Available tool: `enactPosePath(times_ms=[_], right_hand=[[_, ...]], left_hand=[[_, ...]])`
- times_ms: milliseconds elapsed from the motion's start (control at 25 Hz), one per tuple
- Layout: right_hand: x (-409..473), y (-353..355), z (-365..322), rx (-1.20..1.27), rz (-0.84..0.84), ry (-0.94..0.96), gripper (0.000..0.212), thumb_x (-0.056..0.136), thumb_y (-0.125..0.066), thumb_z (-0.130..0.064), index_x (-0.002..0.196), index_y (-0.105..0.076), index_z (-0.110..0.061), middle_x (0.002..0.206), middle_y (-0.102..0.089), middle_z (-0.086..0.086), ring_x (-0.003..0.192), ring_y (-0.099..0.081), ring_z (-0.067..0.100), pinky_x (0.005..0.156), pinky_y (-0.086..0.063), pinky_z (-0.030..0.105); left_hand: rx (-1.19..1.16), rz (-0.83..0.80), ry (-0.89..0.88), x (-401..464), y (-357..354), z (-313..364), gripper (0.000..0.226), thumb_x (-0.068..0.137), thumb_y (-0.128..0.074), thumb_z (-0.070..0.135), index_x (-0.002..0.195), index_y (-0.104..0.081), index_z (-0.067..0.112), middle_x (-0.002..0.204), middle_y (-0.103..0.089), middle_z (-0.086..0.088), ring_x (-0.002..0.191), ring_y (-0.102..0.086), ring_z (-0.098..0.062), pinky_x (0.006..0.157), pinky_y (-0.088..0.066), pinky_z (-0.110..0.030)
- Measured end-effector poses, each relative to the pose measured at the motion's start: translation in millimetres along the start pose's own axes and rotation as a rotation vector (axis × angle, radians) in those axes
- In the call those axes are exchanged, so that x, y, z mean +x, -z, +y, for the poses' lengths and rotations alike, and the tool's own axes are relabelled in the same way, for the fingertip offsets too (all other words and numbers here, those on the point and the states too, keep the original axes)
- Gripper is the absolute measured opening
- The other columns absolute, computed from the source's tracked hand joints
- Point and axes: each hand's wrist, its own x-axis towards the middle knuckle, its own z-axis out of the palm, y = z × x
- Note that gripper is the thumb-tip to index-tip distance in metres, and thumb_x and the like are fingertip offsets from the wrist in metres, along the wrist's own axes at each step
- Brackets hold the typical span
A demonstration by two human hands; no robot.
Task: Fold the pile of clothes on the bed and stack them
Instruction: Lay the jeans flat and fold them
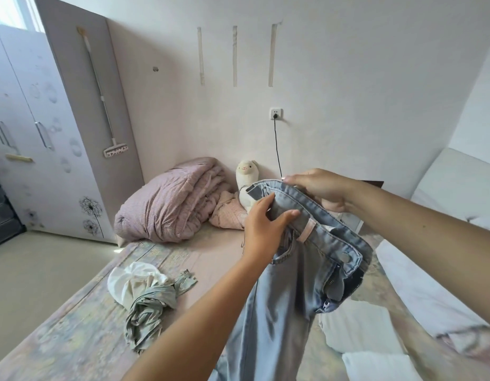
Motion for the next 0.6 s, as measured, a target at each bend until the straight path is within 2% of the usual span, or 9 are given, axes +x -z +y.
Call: enactPosePath(times_ms=[80, 120, 200, 280, 360, 440, 520, 600], right_hand=[[-4, 4, 2, 0.129, -0.087, -0.049, 0.026, 0.099, -0.043, -0.020, 0.089, -0.065, -0.009, 0.083, -0.058, 0.014, 0.073, -0.056, 0.022, 0.068, -0.046, 0.032], [-8, 5, 3, 0.168, -0.115, -0.061, 0.027, 0.098, -0.039, -0.013, 0.090, -0.064, -0.008, 0.082, -0.058, 0.012, 0.071, -0.056, 0.019, 0.067, -0.047, 0.030], [-13, 7, 4, 0.190, -0.151, -0.061, 0.031, 0.096, -0.034, 0.002, 0.096, -0.064, -0.006, 0.084, -0.064, 0.013, 0.069, -0.062, 0.016, 0.063, -0.054, 0.025], [-19, 5, 5, 0.127, -0.142, -0.032, 0.027, 0.094, -0.041, 0.008, 0.101, -0.064, -0.005, 0.085, -0.067, 0.011, 0.068, -0.065, 0.013, 0.059, -0.055, 0.021], [-19, 2, 10, 0.032, -0.090, 0.018, 0.021, 0.090, -0.054, 0.005, 0.105, -0.065, -0.004, 0.086, -0.067, 0.007, 0.069, -0.065, 0.011, 0.059, -0.054, 0.019], [-15, -3, 20, -0.001, -0.004, 0.093, 0.023, 0.086, -0.062, 0.003, 0.109, -0.064, 0.002, 0.087, -0.067, 0.009, 0.068, -0.065, 0.011, 0.062, -0.055, 0.019], [-12, -8, 31, 0.014, 0.102, 0.174, 0.027, 0.083, -0.067, 0.003, 0.109, -0.063, 0.008, 0.087, -0.067, 0.012, 0.068, -0.064, 0.010, 0.064, -0.055, 0.017], [-12, -15, 38, 0.058, 0.151, 0.242, 0.023, 0.080, -0.070, 0.001, 0.103, -0.066, 0.004, 0.087, -0.069, 0.009, 0.070, -0.066, 0.006, 0.066, -0.054, 0.017]], left_hand=[[-0.087, 0.014, 0.009, -4, -1, 0, 0.016, 0.076, -0.079, 0.021, 0.088, -0.070, 0.016, 0.081, -0.067, 0.004, 0.074, -0.057, -0.002, 0.071, -0.048, -0.021], [-0.149, 0.007, 0.029, -6, 0, 1, 0.012, 0.076, -0.078, 0.016, 0.084, -0.070, 0.019, 0.076, -0.068, 0.007, 0.071, -0.057, -0.001, 0.069, -0.049, -0.021], [-0.301, 0.001, 0.094, -6, -1, -1, 0.014, 0.079, -0.075, 0.008, 0.085, -0.071, 0.021, 0.072, -0.070, 0.010, 0.069, -0.060, -0.001, 0.067, -0.052, -0.020], [-0.405, 0.020, 0.166, -6, -1, -4, 0.013, 0.082, -0.071, 0.003, 0.090, -0.073, 0.012, 0.069, -0.071, 0.011, 0.065, -0.061, 0.001, 0.062, -0.050, -0.016], [-0.422, 0.028, 0.209, -6, -3, -10, 0.013, 0.083, -0.069, 0.003, 0.095, -0.073, 0.008, 0.074, -0.072, 0.008, 0.068, -0.063, -0.001, 0.065, -0.050, -0.017], [-0.421, 0.029, 0.215, -7, -3, -15, 0.017, 0.086, -0.067, 0.006, 0.101, -0.073, 0.007, 0.082, -0.074, 0.005, 0.076, -0.064, -0.004, 0.071, -0.052, -0.020], [-0.415, 0.021, 0.203, -5, -1, -18, 0.019, 0.089, -0.064, 0.009, 0.106, -0.073, 0.011, 0.090, -0.074, 0.007, 0.086, -0.065, -0.005, 0.080, -0.053, -0.022], [-0.403, 0.012, 0.189, -3, 0, -18, 0.018, 0.090, -0.063, 0.008, 0.102, -0.073, 0.017, 0.089, -0.074, 0.011, 0.087, -0.065, -0.003, 0.084, -0.052, -0.020]])
